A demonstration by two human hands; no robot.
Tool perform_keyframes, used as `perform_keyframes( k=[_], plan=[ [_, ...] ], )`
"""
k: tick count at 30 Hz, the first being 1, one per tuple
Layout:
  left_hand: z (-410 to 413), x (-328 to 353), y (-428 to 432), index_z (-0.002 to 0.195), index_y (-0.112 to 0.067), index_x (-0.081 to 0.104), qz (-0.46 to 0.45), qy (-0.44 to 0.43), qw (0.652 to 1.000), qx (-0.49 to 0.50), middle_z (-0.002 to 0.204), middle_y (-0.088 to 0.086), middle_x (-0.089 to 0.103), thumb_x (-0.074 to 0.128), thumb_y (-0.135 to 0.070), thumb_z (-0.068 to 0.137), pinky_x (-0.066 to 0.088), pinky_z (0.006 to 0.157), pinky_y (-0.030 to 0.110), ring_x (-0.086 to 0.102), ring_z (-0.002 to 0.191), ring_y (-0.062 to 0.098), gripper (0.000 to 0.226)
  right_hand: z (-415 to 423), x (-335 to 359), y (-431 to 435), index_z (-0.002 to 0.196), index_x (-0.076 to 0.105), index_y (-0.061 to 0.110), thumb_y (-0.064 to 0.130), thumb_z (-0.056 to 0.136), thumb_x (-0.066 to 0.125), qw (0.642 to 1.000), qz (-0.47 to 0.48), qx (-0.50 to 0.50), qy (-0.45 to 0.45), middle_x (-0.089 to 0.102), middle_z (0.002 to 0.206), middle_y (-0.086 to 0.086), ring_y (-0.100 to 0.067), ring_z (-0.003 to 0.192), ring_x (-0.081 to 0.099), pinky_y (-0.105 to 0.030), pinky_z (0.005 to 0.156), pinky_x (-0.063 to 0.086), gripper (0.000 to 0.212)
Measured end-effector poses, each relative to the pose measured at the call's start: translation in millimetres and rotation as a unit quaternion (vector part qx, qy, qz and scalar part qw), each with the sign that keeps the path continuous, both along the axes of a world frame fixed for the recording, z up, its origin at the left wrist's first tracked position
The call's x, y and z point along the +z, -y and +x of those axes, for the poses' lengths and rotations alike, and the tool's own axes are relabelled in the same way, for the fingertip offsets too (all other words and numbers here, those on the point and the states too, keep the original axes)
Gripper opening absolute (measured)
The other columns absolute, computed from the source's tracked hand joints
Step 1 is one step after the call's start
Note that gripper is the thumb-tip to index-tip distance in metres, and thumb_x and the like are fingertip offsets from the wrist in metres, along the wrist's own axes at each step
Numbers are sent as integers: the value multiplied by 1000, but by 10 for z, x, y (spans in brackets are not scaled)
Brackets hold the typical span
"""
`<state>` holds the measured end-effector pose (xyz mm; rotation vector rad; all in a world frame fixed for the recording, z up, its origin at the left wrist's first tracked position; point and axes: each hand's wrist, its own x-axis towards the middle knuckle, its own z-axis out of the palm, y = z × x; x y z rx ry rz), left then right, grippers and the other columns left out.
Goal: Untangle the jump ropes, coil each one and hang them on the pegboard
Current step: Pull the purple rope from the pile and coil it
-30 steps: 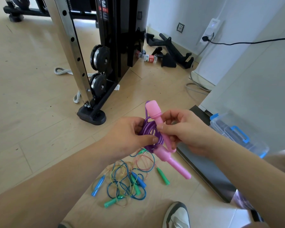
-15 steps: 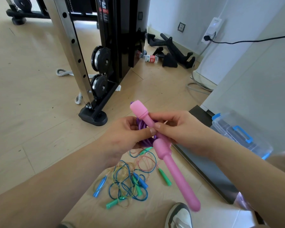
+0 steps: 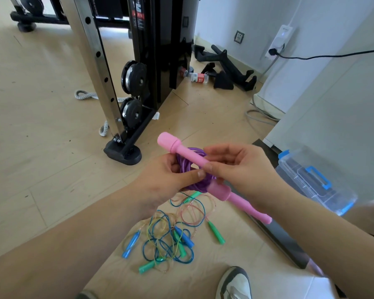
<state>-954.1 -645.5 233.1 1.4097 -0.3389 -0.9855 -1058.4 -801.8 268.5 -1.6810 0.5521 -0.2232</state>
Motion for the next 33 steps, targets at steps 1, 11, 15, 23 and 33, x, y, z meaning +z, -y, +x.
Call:
perform_keyframes(
  k=[1,11,15,23,33],
  plan=[
    [10,3,-3,125,-9,67,-10,-21,1000,5,111,15,77,78,-2,86,63,88,38,76,102,30,41,13,-10,-27,100,77,18,-4,84,80,1000,22,-11,6,81,89,-3,-9,79,75,-19,68,55,27],
    [51,54,-36,126,-11,70,-25,-82,996,-28,122,18,73,72,-35,90,55,103,46,69,116,35,43,30,-41,-45,90,83,25,0,86,79,995,-66,56,41,81,92,0,-21,91,76,-39,85,63,26],
    [40,92,-4,119,-5,71,-5,-77,997,29,113,17,76,73,-34,90,60,96,45,74,107,31,41,62,-15,-108,91,80,31,13,76,89,982,-182,43,12,76,86,9,-11,66,65,-29,69,58,25],
    [18,114,-49,108,2,74,-8,-22,1000,-14,106,21,77,76,-26,89,61,92,46,74,99,35,34,-89,-164,260,145,55,9,-2,94,70,972,98,209,-40,63,142,-14,-32,137,56,-53,118,41,54],
    [45,63,-23,97,-10,76,28,100,994,23,97,10,78,97,-28,66,62,86,52,76,94,27,41,-73,-348,256,130,57,-5,12,84,77,976,143,164,-16,67,128,-28,-35,114,68,-43,96,58,53]
  ],
)
